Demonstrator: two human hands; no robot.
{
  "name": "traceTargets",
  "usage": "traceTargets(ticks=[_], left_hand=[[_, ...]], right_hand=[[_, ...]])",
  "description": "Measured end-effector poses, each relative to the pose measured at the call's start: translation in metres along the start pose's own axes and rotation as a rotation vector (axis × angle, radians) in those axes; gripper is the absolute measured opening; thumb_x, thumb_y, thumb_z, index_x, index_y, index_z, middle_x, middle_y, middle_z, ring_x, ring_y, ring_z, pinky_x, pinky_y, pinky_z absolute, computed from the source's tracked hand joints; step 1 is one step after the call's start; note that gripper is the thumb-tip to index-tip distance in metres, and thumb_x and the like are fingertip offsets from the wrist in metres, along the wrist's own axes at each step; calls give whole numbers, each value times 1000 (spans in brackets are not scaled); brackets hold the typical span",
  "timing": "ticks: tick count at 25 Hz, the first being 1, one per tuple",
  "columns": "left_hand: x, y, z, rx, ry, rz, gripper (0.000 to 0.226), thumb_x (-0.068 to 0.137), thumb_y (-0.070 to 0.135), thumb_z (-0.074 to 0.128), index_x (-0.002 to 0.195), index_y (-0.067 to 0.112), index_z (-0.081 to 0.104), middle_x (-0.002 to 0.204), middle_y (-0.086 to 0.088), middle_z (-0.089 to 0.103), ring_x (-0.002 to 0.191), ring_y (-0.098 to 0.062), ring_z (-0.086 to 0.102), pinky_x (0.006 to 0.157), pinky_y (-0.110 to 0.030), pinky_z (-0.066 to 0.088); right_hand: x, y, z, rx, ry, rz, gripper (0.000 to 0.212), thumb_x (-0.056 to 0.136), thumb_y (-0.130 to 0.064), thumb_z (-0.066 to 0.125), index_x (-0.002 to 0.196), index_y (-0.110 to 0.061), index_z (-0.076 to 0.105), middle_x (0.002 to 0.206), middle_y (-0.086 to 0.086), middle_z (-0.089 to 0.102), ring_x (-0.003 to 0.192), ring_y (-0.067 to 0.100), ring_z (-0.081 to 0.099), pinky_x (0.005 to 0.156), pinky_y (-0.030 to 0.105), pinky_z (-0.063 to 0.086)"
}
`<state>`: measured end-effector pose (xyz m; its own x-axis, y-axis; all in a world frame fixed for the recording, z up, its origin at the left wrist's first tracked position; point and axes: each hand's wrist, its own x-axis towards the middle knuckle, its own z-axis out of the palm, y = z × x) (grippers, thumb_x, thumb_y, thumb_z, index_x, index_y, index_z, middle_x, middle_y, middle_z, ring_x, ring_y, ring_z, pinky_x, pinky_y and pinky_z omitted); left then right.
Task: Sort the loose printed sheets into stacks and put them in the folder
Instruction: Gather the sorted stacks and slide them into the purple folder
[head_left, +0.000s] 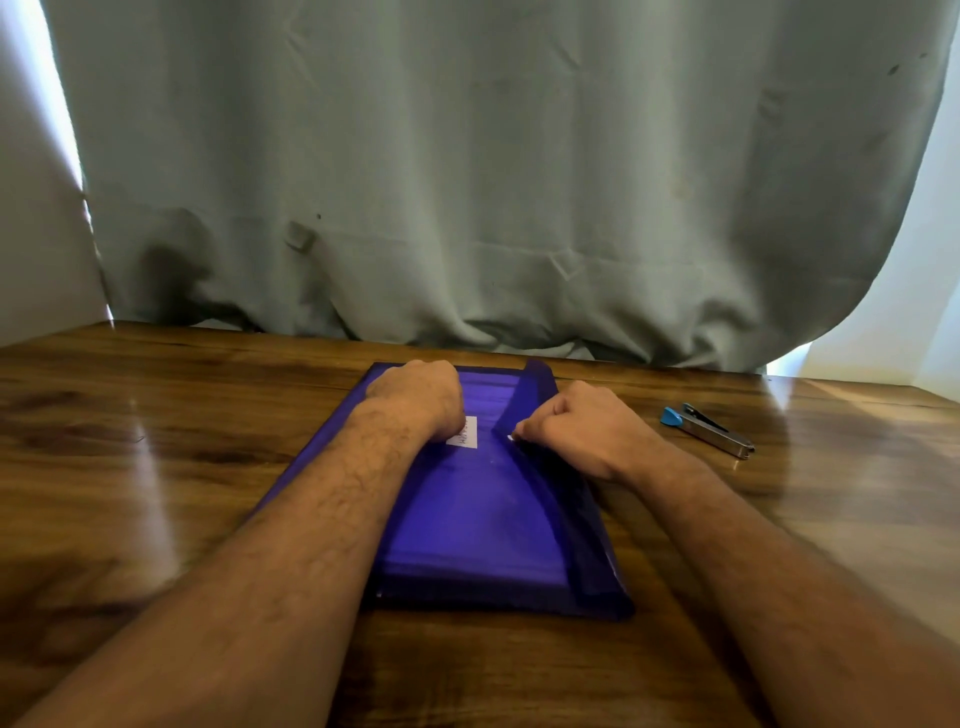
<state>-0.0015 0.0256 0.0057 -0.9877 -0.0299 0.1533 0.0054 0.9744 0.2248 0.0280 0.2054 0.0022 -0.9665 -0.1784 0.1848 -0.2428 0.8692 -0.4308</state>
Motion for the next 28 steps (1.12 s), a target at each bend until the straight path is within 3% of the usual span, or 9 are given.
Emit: traceTargets(ticks=[3,5,11,17,24,28], left_hand=[[0,0,0,-7,9,6,36,88,28,70,124,24,66,131,-5,62,121,-27,57,102,-43,50],[0,0,0,-6,9,7,37,88,28,70,124,24,66,132,-5,61,122,-27,57,102,-43,50],[1,2,0,-5,2,16,38,89,29,71,125,23,65,132,-5,61,123,-27,56,102,-44,50],[1,2,3,7,20,29,39,89,27,68,127,23,64,133,-6,60,124,-29,55,101,-44,50],[9,-7,-3,-97,-53,-36,43,78,34,83,117,22,70,125,-6,65,114,-26,61,98,-44,53],[12,-12,-8,-149,66,-124,49,72,42,84,115,24,71,123,-5,68,113,-28,63,95,-39,53]], right_hand=[[-3,2,-1,-27,-23,-67,23,87,-24,60,98,-34,77,97,-20,73,92,3,61,90,20,46],[-2,1,-1,-121,-23,-122,30,86,-20,59,106,-38,75,106,-18,72,98,4,59,90,17,42],[1,-3,-4,-382,-52,-283,36,91,-14,56,118,-33,71,117,-13,70,112,11,59,101,27,44],[7,-13,1,-542,-38,-383,42,88,-11,52,117,-35,71,114,-9,71,108,19,61,95,34,49],[2,-2,10,-196,92,-203,30,91,-18,58,111,-33,73,111,-11,71,107,12,60,100,27,46],[8,1,-1,-37,271,-34,28,87,-15,61,107,-30,74,109,-7,72,102,12,63,98,27,48]])
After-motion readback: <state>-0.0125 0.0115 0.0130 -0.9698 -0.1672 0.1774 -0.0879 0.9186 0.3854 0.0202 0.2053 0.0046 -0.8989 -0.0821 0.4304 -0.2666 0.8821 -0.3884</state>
